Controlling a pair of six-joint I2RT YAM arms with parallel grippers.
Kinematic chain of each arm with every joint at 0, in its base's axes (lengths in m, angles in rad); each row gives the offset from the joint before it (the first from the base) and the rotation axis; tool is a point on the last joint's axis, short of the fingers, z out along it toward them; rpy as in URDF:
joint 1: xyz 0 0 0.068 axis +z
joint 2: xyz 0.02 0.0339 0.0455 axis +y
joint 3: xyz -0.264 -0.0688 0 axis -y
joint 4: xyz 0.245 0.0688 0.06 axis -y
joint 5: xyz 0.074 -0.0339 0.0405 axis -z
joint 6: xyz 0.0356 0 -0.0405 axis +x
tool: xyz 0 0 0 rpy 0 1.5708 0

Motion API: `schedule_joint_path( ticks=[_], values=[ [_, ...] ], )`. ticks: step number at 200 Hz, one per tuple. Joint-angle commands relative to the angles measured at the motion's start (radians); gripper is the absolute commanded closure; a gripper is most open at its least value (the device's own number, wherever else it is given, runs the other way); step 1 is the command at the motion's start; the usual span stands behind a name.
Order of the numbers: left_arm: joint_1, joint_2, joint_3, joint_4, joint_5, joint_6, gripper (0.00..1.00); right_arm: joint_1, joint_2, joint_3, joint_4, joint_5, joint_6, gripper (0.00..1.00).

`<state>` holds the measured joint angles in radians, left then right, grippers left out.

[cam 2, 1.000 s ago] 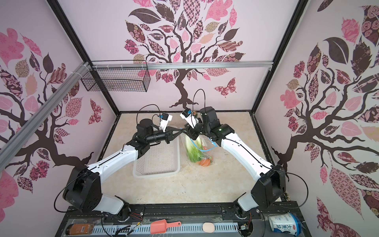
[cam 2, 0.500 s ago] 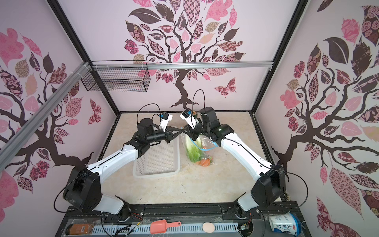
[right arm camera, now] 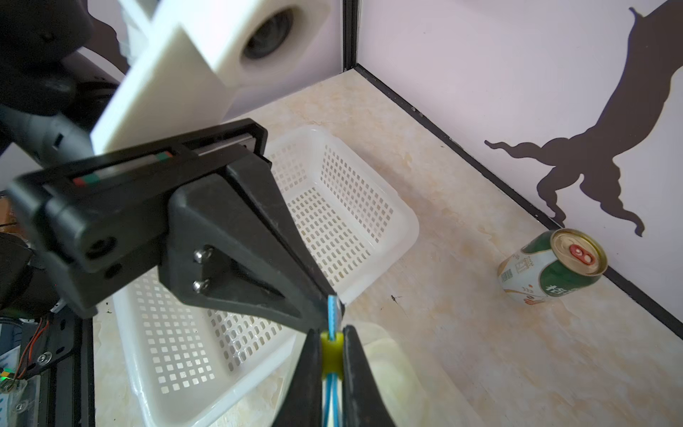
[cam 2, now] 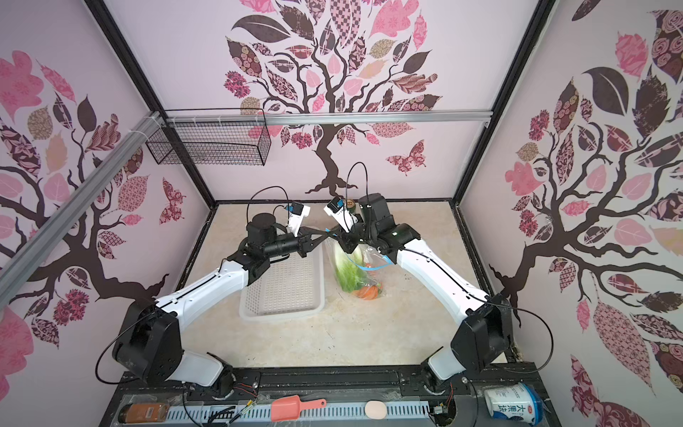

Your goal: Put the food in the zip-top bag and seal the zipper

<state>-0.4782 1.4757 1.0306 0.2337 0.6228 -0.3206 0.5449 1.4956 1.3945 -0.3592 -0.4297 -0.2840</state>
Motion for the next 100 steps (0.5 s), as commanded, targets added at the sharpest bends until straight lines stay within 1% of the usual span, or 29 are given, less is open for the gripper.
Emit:
schedule_joint_path(
  ticks=[1, 58, 100],
  values=[
    [0.005, -0.029, 0.043, 0.021, -0.061, -0.012, 1.00, 0.006, -0.058, -0.025, -0.011, 0.017, 0.016, 0.99],
    [0.004, -0.045, 0.038, 0.027, -0.066, -0.028, 1.00, 0.005, -0.124, -0.108, -0.006, 0.089, 0.017, 0.98],
    [0.005, -0.046, 0.036, 0.033, -0.072, -0.038, 1.00, 0.005, -0.133, -0.091, -0.025, 0.096, 0.017, 0.99]
  ],
)
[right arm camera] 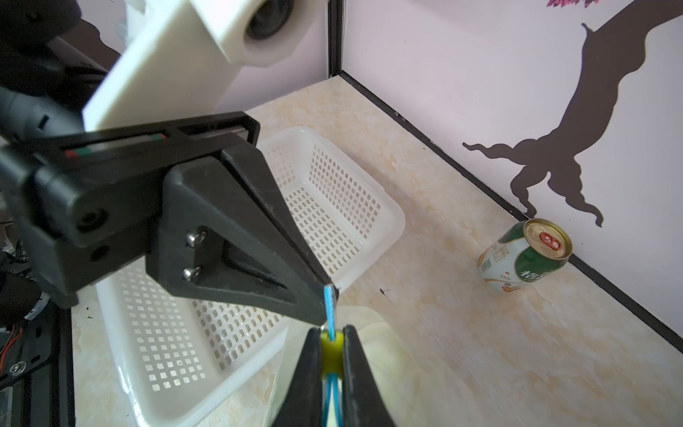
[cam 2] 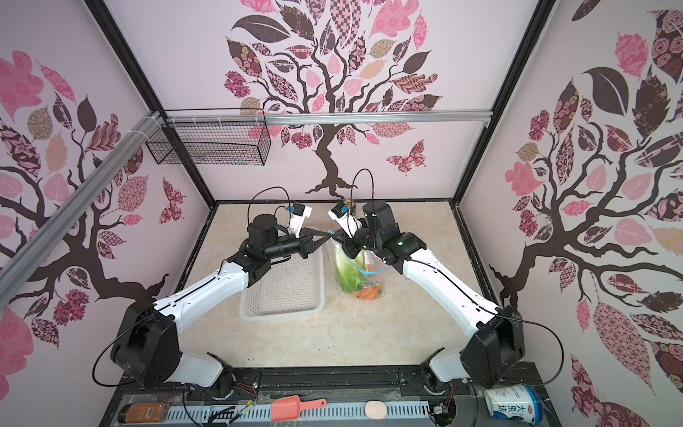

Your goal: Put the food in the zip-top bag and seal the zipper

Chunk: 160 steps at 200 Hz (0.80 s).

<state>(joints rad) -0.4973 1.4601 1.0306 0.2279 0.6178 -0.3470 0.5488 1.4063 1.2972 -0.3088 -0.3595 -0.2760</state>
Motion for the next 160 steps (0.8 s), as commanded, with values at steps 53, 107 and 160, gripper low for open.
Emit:
schedule_joint_path(
  ticks=[53, 107, 160],
  values=[
    [0.035, -0.021, 0.065, 0.032, -0.160, -0.040, 1.00, 0.001, -0.086, -0.035, -0.103, 0.087, 0.032, 0.98],
    [0.048, 0.035, 0.128, 0.018, -0.245, -0.071, 1.00, 0.001, -0.135, -0.067, -0.121, 0.112, 0.050, 0.98],
    [0.058, 0.141, 0.253, -0.058, -0.348, -0.043, 1.00, 0.003, -0.179, -0.099, -0.123, 0.114, 0.092, 0.98]
  ],
)
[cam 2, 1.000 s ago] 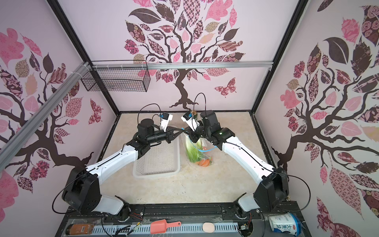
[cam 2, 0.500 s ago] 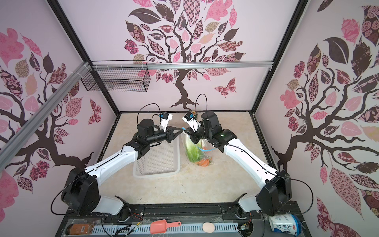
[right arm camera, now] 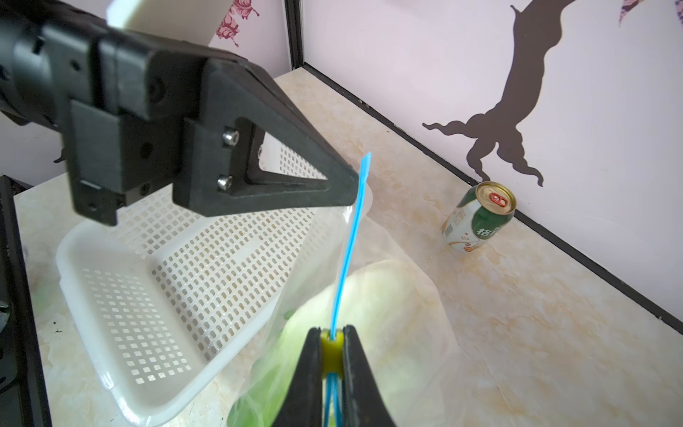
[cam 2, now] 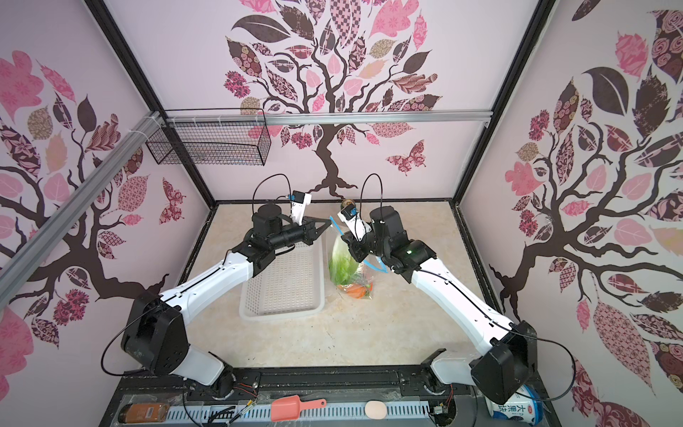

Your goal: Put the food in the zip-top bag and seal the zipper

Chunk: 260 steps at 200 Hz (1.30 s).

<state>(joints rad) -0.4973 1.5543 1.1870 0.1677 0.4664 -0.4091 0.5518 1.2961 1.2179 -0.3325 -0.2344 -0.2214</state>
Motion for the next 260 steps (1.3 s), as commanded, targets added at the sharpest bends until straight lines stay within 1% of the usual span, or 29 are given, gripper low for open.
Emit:
schedule_joint_path(
  ticks=[1, 41, 62, 108, 150, 182, 212, 260],
  values=[
    [0.058, 0.049, 0.099, 0.003, -0.198, 0.020, 1.00, -0.002, -0.069, -0.020, -0.099, -0.012, 0.039, 0.98],
    [0.095, 0.126, 0.178, -0.059, -0.193, 0.001, 1.00, -0.001, -0.093, -0.050, -0.111, -0.004, 0.075, 0.98],
    [0.100, 0.143, 0.199, -0.088, -0.192, 0.023, 1.00, -0.001, -0.111, -0.068, -0.118, -0.002, 0.091, 0.98],
    [0.100, 0.147, 0.205, -0.109, -0.209, 0.047, 1.00, -0.001, -0.160, -0.081, -0.172, 0.018, 0.125, 0.97],
    [0.100, 0.149, 0.216, -0.137, -0.236, 0.071, 1.00, -0.001, -0.236, -0.141, -0.188, 0.025, 0.158, 0.97],
    [0.100, 0.155, 0.220, -0.147, -0.243, 0.069, 1.00, -0.002, -0.279, -0.168, -0.221, 0.057, 0.190, 0.96],
    [0.100, 0.157, 0.224, -0.152, -0.245, 0.068, 1.00, -0.001, -0.312, -0.190, -0.261, 0.062, 0.218, 0.95],
    [0.100, 0.159, 0.227, -0.156, -0.249, 0.069, 1.00, -0.002, -0.359, -0.204, -0.319, 0.081, 0.228, 0.95]
  ],
)
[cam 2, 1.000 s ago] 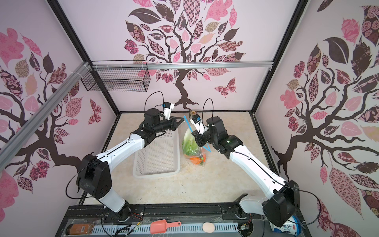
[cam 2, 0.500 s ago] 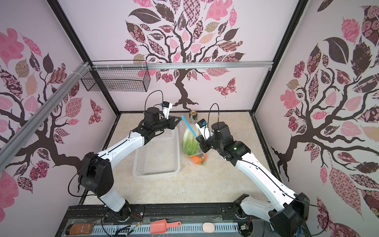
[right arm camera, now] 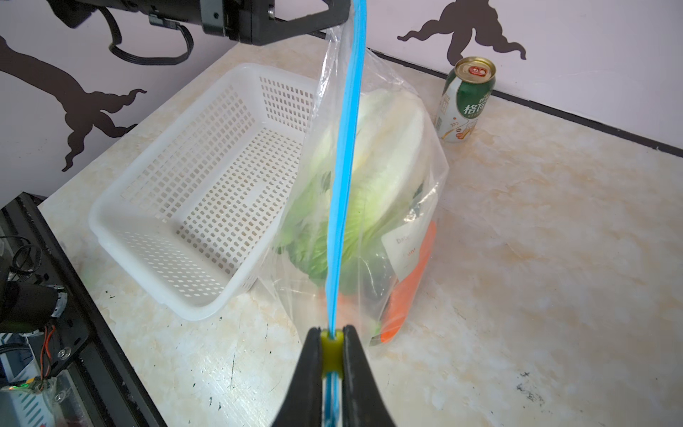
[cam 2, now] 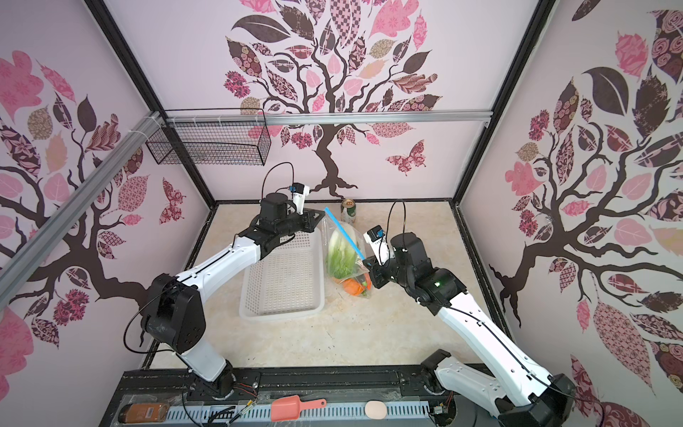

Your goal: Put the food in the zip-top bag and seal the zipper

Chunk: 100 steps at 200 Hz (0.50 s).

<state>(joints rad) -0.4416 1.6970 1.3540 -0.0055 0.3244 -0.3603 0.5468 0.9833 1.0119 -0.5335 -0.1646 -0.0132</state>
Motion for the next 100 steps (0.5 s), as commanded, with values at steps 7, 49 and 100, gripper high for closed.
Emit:
schedule_joint_path(
  ticks=[7, 49, 100],
  values=[
    [0.044, 0.017, 0.060, 0.016, -0.105, 0.021, 1.00, 0.004, -0.051, 0.002, -0.122, 0.012, 0.020, 0.95],
    [0.044, 0.021, 0.064, 0.012, -0.102, 0.016, 1.00, 0.003, -0.057, 0.010, -0.124, 0.006, 0.020, 0.95],
    [0.043, 0.021, 0.061, 0.031, -0.049, 0.011, 1.00, 0.003, -0.049, 0.021, -0.090, -0.018, 0.019, 0.72]
  ],
)
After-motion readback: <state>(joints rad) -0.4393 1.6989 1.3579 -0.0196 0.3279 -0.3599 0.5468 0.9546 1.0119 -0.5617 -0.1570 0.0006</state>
